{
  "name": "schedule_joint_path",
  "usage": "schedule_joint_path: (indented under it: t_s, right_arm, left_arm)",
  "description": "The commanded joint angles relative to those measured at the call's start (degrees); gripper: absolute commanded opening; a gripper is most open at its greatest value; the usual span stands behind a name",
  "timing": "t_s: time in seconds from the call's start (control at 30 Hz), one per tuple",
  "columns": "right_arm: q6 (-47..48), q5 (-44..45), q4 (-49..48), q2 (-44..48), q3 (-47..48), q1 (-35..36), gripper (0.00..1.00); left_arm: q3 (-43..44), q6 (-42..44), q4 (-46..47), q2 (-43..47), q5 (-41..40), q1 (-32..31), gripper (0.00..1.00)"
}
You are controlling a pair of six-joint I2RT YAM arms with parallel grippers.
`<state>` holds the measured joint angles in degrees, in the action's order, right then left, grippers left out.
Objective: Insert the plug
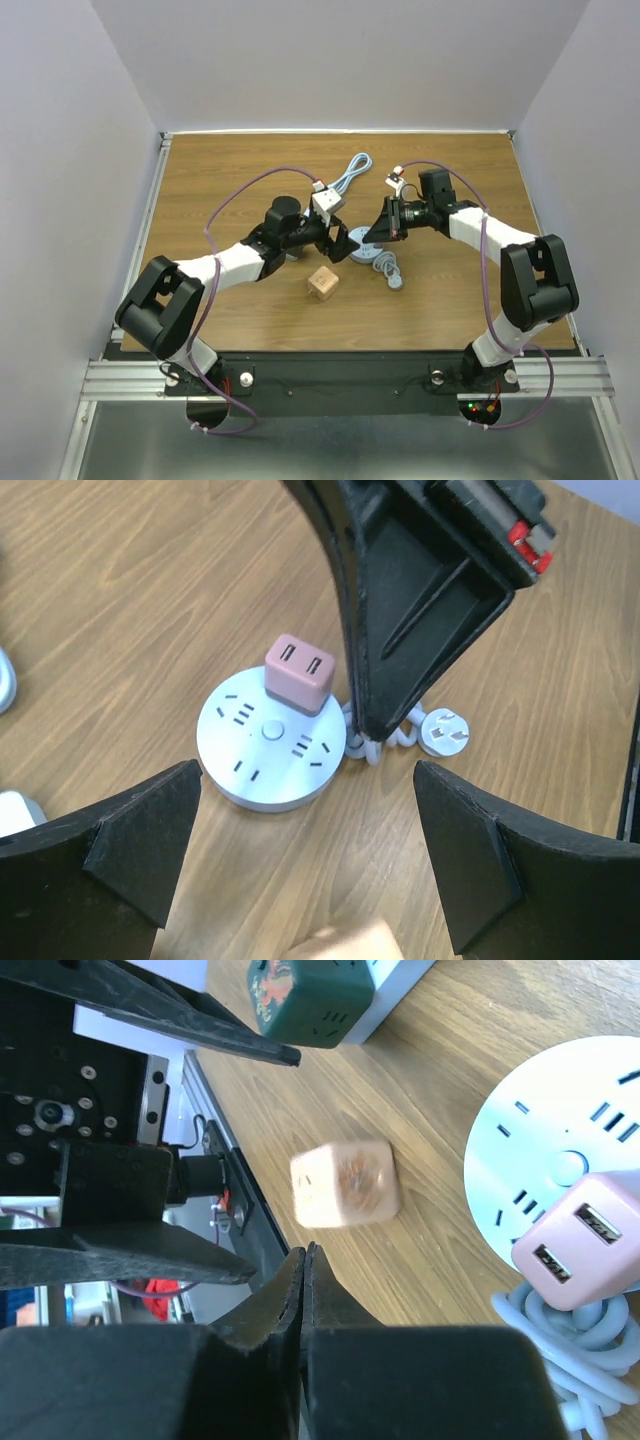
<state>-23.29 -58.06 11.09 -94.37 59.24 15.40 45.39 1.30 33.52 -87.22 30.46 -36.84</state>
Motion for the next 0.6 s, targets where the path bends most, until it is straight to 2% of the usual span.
schedule_joint_path:
  t_s: [0.0, 0.1, 0.17, 0.3, 0.33, 0.37, 0.4, 0.47, 0.53, 0.57]
  right_arm:
    - [-0.63, 1.63, -3.97, 3.13, 0.17, 0.07, 0.00]
    - [0.96, 7.05, -3.10, 8.21, -0.53, 0.68, 0.01]
    - [1.84, 10.67, -0.13, 10.16, -0.27, 1.73, 0.03]
    - [1.41, 25.58, 1.83, 13.94, -0.35, 11.11, 0.29]
    - [1.49, 27.63, 1.74, 14.38, -0.79, 13.23, 0.42]
    - [1.75, 29.04, 1.57, 14.47, -1.06, 14.73, 0.50]
    - [2.54, 30.10, 1.48, 13.95, -1.93, 17.10, 0.57]
    - [3.77, 29.41, 0.86, 12.90, -2.73, 18.78, 0.78]
    - [6.58, 30.55, -1.67, 11.58, -3.87, 21.86, 0.88]
    - [7.55, 31.25, -2.38, 11.31, -3.96, 22.74, 0.89]
  left_arm:
    - [-2.49, -3.75, 5.67, 2.56, -4.60, 0.54, 0.99]
    - [-6.44, -9.01, 9.10, 8.88, -14.43, 1.24, 0.99]
    - [-7.94, -10.96, 8.24, 13.62, -20.66, 1.86, 0.99]
    - [-9.44, -15.97, 2.97, 20.41, -33.78, 2.65, 0.99]
    - [-9.70, -16.85, 1.83, 21.38, -35.80, 2.82, 0.99]
    - [-10.05, -17.99, -0.88, 22.17, -37.91, 3.87, 0.99]
    - [-10.05, -19.39, -2.48, 23.14, -37.84, 4.58, 0.99]
    - [-10.31, -20.63, -6.61, 23.76, -36.70, 5.90, 0.99]
    - [-12.32, -20.81, -7.15, 24.55, -33.82, 6.08, 0.99]
    - [-13.12, -20.99, -7.15, 25.42, -33.19, 5.99, 0.99]
